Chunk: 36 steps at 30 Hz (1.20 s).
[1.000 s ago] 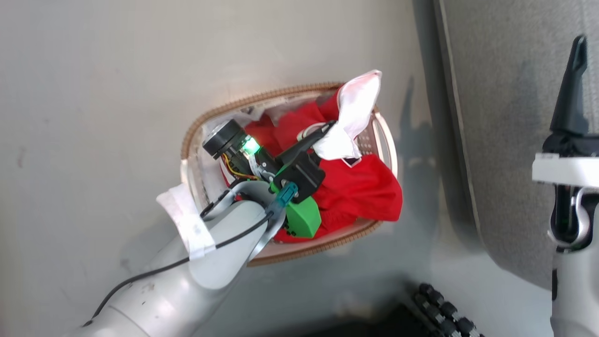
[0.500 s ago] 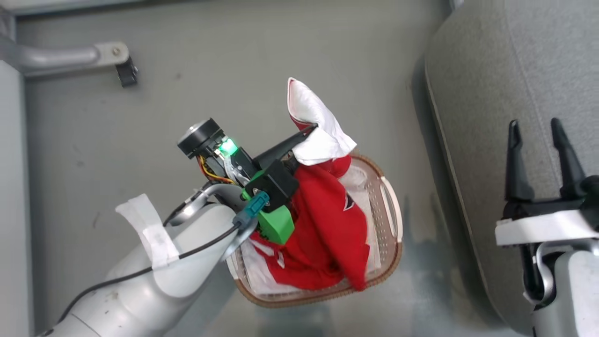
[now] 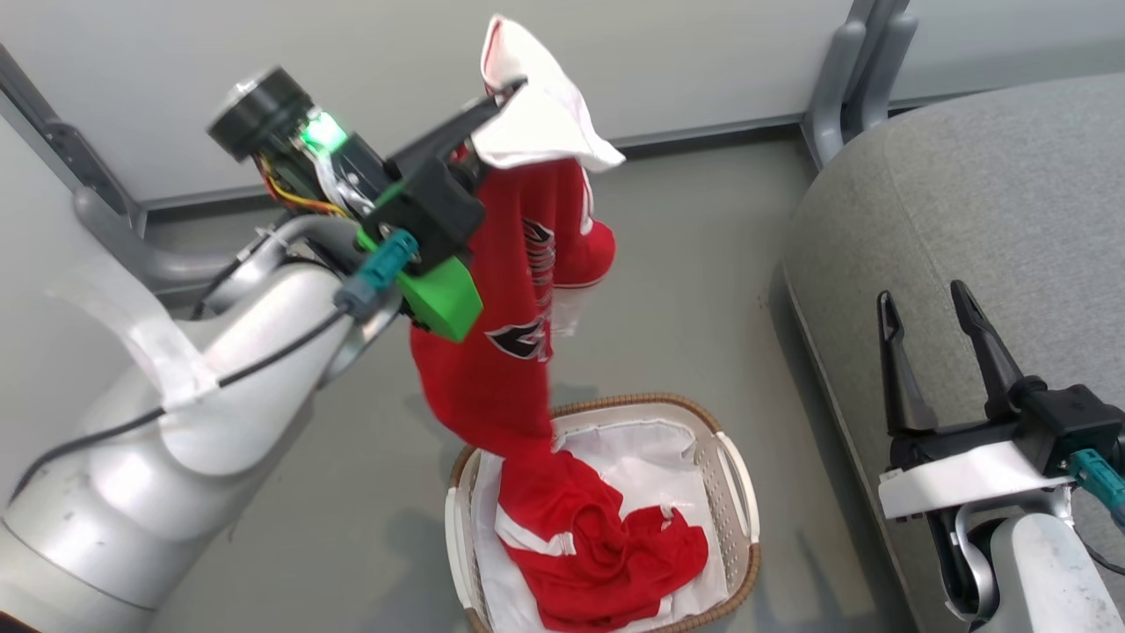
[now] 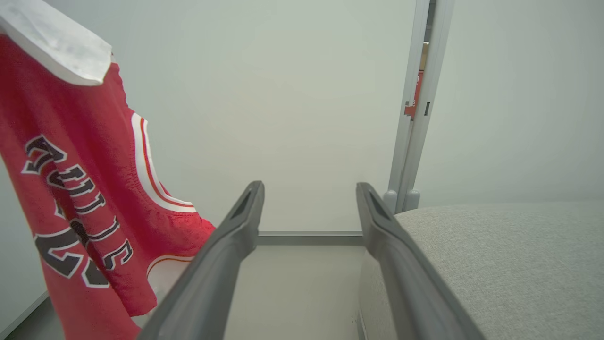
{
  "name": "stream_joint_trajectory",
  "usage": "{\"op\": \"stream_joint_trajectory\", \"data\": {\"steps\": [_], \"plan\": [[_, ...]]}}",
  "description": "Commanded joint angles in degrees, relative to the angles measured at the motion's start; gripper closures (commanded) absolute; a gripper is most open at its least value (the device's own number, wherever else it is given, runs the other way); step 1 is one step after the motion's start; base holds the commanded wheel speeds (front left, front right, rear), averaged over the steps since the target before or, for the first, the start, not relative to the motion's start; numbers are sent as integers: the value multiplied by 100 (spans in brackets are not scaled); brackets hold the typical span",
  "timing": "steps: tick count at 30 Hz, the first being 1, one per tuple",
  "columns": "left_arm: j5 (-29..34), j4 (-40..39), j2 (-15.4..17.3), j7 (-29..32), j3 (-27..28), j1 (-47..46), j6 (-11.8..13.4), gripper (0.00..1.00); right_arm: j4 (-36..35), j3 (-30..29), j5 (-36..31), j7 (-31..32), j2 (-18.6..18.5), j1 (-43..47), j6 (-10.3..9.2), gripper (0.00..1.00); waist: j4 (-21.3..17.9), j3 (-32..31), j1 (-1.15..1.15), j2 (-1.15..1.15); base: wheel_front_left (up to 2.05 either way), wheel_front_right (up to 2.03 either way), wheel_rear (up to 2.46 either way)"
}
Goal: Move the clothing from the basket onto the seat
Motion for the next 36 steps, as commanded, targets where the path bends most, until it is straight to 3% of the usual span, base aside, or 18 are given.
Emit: {"op": "stream_joint_trajectory", "data": {"steps": [1, 13, 23, 36], "plan": [[-74, -71, 65, 40, 85, -141, -26, 100, 10, 22, -65, -14, -22, 114, -6, 0, -53, -236, 1, 63, 0, 0, 0], [-243, -115, 164, 169, 414, -731, 57, 100, 13, 692, -204, -14, -19, -35, -6, 0, -94, -415, 1, 63, 0, 0, 0], [-329, -343, -102, 242, 189, -867, 0, 100, 74, 2058, -272, -14, -21, -349, -6, 0, 49, -658, 1, 63, 0, 0, 0], [-480, -651, -583, 381, -179, -1044, -61, 100, 812, 2393, -456, -13, -21, -1366, -6, 0, 356, -783, 1, 63, 0, 0, 0]]}}
